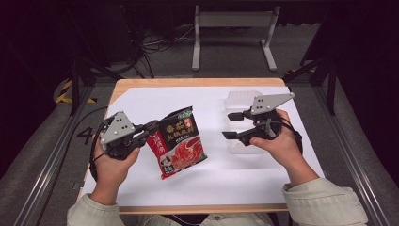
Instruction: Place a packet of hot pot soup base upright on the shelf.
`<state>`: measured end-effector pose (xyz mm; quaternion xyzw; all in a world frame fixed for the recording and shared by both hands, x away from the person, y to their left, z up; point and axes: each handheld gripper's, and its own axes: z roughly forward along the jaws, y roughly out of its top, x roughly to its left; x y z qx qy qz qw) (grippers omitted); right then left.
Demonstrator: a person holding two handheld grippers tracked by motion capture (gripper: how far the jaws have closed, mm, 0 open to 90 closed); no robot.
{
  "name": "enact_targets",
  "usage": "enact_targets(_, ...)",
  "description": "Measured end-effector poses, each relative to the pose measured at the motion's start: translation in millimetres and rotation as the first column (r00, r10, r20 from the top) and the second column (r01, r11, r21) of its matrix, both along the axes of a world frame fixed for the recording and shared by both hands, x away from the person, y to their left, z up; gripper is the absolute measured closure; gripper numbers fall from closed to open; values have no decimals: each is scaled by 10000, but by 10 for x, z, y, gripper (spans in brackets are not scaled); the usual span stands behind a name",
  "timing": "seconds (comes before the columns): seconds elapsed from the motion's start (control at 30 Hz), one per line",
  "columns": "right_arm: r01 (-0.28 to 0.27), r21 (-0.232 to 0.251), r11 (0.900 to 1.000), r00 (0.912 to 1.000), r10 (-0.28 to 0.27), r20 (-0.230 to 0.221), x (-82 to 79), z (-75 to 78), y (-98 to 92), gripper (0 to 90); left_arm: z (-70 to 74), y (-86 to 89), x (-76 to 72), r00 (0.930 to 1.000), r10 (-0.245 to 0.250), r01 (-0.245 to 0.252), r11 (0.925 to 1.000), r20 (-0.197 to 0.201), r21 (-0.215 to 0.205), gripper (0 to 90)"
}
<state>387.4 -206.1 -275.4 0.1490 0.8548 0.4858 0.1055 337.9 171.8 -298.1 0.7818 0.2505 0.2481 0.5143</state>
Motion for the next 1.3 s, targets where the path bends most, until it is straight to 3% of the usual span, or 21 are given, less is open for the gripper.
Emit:
enact_targets(0.57, -995, 197, 9948, 9926, 1007, -681, 262, -17, 420, 326, -21, -39, -24, 9999, -45, 46, 10000, 130, -66, 877)
enact_targets(0.8, -1348, 177, 9907, 9880, 1358, -742, 322, -41, 572, 328, -29, -85, -37, 9998, -175, 176, 9998, 121, -75, 876)
enact_targets(1.3, -1793, -65, 9838, 9794, 1778, -954, 426, -228, 885, 337, -37, -134, -61, 9997, -187, 190, 9997, 144, -163, 876)
